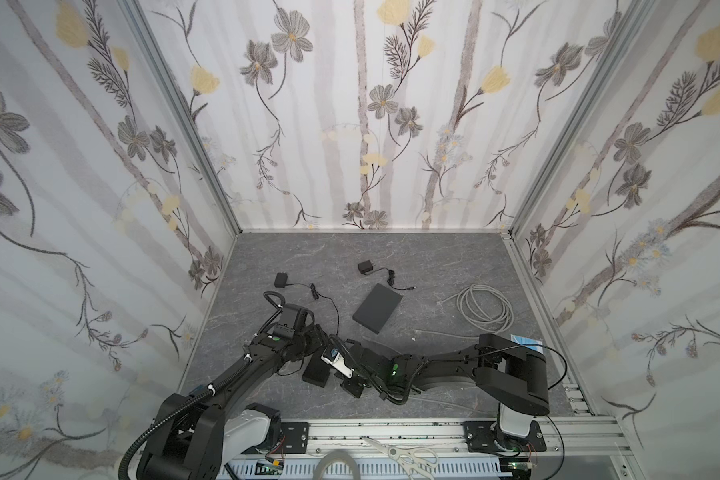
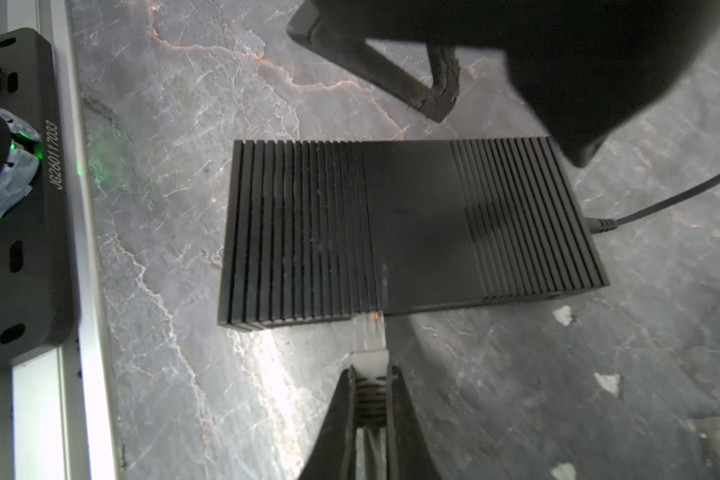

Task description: Insert the plug into the switch port

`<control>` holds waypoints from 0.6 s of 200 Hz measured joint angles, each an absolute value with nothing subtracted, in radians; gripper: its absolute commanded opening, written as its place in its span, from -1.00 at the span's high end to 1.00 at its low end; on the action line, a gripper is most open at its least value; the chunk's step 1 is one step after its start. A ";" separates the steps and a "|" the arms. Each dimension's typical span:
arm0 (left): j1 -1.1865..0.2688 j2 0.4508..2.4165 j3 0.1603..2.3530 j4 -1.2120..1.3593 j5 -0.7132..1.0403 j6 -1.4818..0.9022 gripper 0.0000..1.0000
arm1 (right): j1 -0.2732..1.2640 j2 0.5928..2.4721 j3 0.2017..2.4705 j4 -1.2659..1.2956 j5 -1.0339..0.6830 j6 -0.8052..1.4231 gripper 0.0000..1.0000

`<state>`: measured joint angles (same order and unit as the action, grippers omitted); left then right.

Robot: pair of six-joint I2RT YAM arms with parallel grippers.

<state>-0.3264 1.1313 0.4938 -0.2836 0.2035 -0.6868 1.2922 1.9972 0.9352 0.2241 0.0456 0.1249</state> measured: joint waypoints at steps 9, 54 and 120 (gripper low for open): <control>-0.326 1.128 0.493 -0.284 0.204 -0.687 -0.34 | 1.299 2.002 0.933 0.224 0.050 0.141 0.98; -0.326 1.105 0.484 -0.286 0.213 -0.688 -0.35 | 1.309 2.011 0.928 0.231 0.067 0.185 0.66; -0.326 1.072 0.477 -0.287 0.238 -0.688 -0.35 | 1.312 1.879 0.838 0.246 0.101 0.186 0.03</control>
